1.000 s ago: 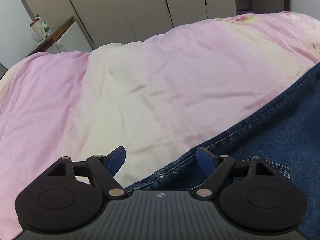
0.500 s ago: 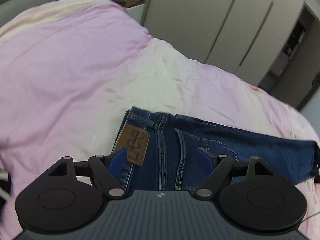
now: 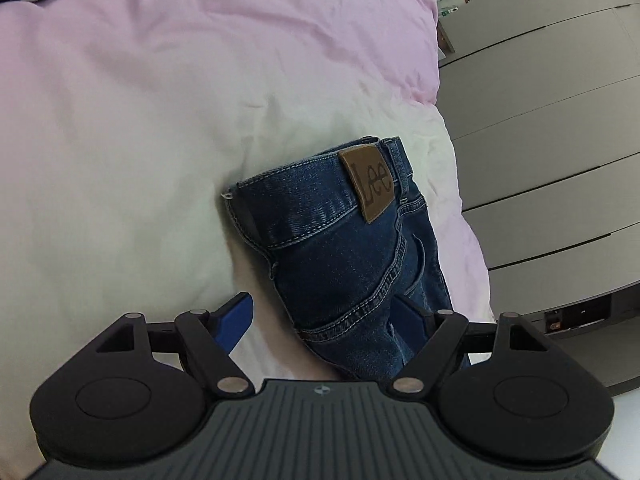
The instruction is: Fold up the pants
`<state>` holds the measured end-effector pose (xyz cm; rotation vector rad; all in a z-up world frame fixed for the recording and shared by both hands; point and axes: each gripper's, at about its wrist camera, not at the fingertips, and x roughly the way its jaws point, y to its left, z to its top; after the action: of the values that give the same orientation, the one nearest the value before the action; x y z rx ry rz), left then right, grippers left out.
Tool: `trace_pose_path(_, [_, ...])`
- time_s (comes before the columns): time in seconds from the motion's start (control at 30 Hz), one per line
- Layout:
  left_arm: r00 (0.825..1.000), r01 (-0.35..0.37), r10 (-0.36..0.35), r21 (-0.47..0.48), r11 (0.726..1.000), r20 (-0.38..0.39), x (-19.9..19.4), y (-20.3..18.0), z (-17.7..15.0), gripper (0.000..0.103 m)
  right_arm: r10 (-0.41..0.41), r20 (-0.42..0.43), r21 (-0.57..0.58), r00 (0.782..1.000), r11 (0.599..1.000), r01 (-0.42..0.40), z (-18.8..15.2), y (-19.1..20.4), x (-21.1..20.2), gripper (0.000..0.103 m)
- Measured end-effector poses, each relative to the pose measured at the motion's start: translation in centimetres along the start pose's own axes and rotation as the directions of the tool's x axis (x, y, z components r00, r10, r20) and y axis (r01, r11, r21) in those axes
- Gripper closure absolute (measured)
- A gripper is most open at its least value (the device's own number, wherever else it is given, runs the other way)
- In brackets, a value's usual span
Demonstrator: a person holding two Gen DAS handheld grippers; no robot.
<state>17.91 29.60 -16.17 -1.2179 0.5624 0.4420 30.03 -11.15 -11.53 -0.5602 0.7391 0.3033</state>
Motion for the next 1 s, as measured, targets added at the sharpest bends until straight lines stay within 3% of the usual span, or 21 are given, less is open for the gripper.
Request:
trace_pose_path(0.1, [1.000,-0.011,0.010,-0.018,1.000,-0.015,1.7,0.3,0.3,0.012,-0.010,0.052,-0.250,0.999,0.968,0.023,0.2,2.7,1.0,0.023])
trace_pose_path(0.23, [0.999,-0.002,0.003,0.041,0.999,-0.036,3.3,-0.2,0.9,0.018,-0.001,0.104,-0.451,0.995,0.891,0.048,0.7,4.8,3.1,0.022])
trace_pose_path(0.4, [0.996,-0.029,0.041,0.147,0.989,-0.074,4.8,-1.5,1.5,0.033,0.026,0.108,-0.571,0.994,0.820,0.041,1.2,6.2,6.5,0.025])
trace_pose_path(0.53, [0.995,-0.046,0.062,0.185,0.982,-0.081,5.3,-1.8,1.7,0.042,0.031,0.130,-0.563,0.991,0.825,0.048,2.1,6.1,8.0,0.030])
trace_pose_path(0.6, [0.995,-0.044,0.059,0.185,0.982,-0.078,5.0,-1.8,1.7,0.049,0.036,0.134,-0.559,0.990,0.828,0.046,2.2,6.3,8.7,0.048])
trace_pose_path(0.63, [0.996,-0.038,0.052,0.181,0.983,-0.075,4.7,-1.8,1.6,0.056,0.045,0.126,-0.560,0.991,0.828,0.034,2.1,6.5,8.9,0.064])
trace_pose_path(0.67, [0.997,-0.033,0.046,0.180,0.983,-0.068,4.4,-1.9,1.6,0.063,0.043,0.124,-0.568,0.991,0.822,0.035,1.7,6.7,8.4,0.073])
trace_pose_path(0.73, [0.998,-0.033,0.044,0.191,0.981,-0.055,3.6,-2.5,1.7,0.072,0.024,0.135,-0.592,0.991,0.803,0.061,1.3,7.3,8.2,0.082])
trace_pose_path(0.87, [0.998,-0.058,0.064,0.297,0.953,-0.013,1.8,-4.9,1.5,0.085,0.023,0.122,-0.562,0.992,0.826,0.050,2.3,6.3,7.9,0.094])
trace_pose_path(1.0, [0.996,-0.088,0.080,0.356,0.930,0.038,-0.7,-7.5,2.3,0.089,0.032,0.096,-0.540,0.995,0.841,0.025,3.9,5.7,6.4,0.097])
